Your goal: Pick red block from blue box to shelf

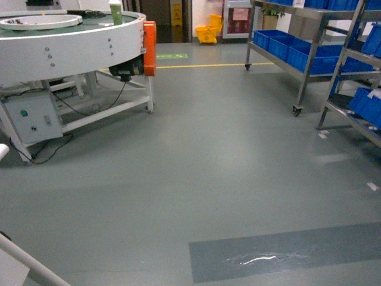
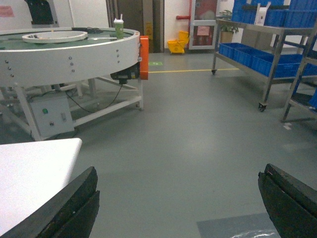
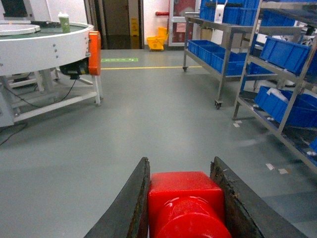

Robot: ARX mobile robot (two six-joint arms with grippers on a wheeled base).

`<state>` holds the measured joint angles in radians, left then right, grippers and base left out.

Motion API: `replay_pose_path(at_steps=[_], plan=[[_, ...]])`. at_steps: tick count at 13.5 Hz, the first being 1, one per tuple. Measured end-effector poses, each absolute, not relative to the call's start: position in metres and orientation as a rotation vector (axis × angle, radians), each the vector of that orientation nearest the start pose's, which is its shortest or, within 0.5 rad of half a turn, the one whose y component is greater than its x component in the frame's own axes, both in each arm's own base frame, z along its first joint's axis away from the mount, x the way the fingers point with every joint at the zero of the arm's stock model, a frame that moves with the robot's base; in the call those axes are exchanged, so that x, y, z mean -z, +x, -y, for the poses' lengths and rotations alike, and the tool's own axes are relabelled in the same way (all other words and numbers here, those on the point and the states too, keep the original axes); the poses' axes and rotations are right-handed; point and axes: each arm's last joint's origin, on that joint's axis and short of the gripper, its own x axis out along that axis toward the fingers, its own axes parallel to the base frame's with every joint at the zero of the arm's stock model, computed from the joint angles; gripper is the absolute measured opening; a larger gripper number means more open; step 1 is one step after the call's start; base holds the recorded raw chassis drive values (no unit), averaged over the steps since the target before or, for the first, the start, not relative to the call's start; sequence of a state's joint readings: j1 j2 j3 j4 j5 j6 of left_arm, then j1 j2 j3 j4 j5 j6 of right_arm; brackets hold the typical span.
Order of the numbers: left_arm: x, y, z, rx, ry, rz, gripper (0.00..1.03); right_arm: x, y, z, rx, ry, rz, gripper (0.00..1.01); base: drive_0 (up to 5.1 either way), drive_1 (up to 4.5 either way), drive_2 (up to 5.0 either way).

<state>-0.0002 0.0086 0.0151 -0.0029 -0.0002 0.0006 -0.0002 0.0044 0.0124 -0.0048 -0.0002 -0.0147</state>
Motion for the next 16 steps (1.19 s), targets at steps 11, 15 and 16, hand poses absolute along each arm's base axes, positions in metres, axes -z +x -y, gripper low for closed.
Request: replay_pose_path(at_steps=[11, 15, 16], plan=[[-0.1675, 0.0973, -0.0001, -0.002, 0.0, 0.002, 0.98, -0.1668, 0.0972, 0.0, 0.0, -0.015, 0.001, 0.29, 0.5, 4.67, -3.7], [-0.1677, 0.0973, 0.0, 0.0, 0.0, 0.003, 0.98, -0.1669, 0.0972, 0.0, 0.0, -0.015, 0.003, 0.29, 0.0, 4.18, -4.3], [-0.1676, 0.0973, 0.0, 0.0, 0.0, 0.003, 0.98, -0.167, 0.0972, 0.0, 0.0, -0.015, 0.004, 0.29, 0.1, 4.29, -4.2]])
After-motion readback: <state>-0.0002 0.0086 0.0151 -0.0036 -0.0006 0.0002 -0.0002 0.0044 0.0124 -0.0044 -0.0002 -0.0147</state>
